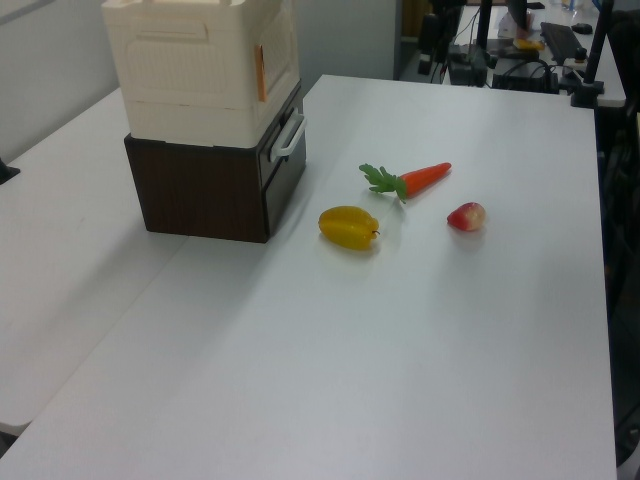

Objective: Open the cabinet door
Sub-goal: 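Raise the open gripper toward the cabinet door's edge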

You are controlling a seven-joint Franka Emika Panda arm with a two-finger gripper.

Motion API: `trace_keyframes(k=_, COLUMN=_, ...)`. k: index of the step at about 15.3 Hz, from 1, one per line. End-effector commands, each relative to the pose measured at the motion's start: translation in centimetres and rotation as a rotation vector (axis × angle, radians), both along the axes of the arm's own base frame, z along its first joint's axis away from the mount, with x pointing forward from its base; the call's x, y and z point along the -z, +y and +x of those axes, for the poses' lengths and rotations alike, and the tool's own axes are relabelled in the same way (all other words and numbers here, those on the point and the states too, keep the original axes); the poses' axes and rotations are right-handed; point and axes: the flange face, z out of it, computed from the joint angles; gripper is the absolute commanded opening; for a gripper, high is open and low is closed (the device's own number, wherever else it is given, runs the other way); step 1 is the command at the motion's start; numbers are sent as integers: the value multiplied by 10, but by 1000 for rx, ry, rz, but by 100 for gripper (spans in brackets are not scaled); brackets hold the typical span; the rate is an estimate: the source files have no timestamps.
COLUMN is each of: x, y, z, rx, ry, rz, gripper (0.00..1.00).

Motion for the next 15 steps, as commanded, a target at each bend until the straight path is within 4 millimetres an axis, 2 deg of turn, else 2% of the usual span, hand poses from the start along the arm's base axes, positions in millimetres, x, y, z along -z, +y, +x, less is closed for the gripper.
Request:
trace_keyframes(k=1, x=-7, y=19, z=20, rx=-18, ry=-137, rz=-1, gripper=100)
trace_keyframes(k=2, x=-2, y=35, z=30, rx=-31, ry=-166, rz=-3, gripper=100)
trace_keyframes(k=5, x=8, y=59, z=55, rx=9, ry=-289, rz=-6, gripper=100)
trace_keyframes(k=7, x=16, y=68, z=70, rx=68, ry=-367, rz=-2, gripper=100)
trace_keyframes(k=10, x=12, y=81, z=89, rx=92, ry=-520, rz=3, gripper=100)
trace_keyframes(k=13, x=3, y=103, z=103, rx=65, ry=-626, rz=1, gripper=100)
trace_keyframes(k=15, x=7, y=124, z=111, rx=31, ry=-652, rz=-8, gripper=100)
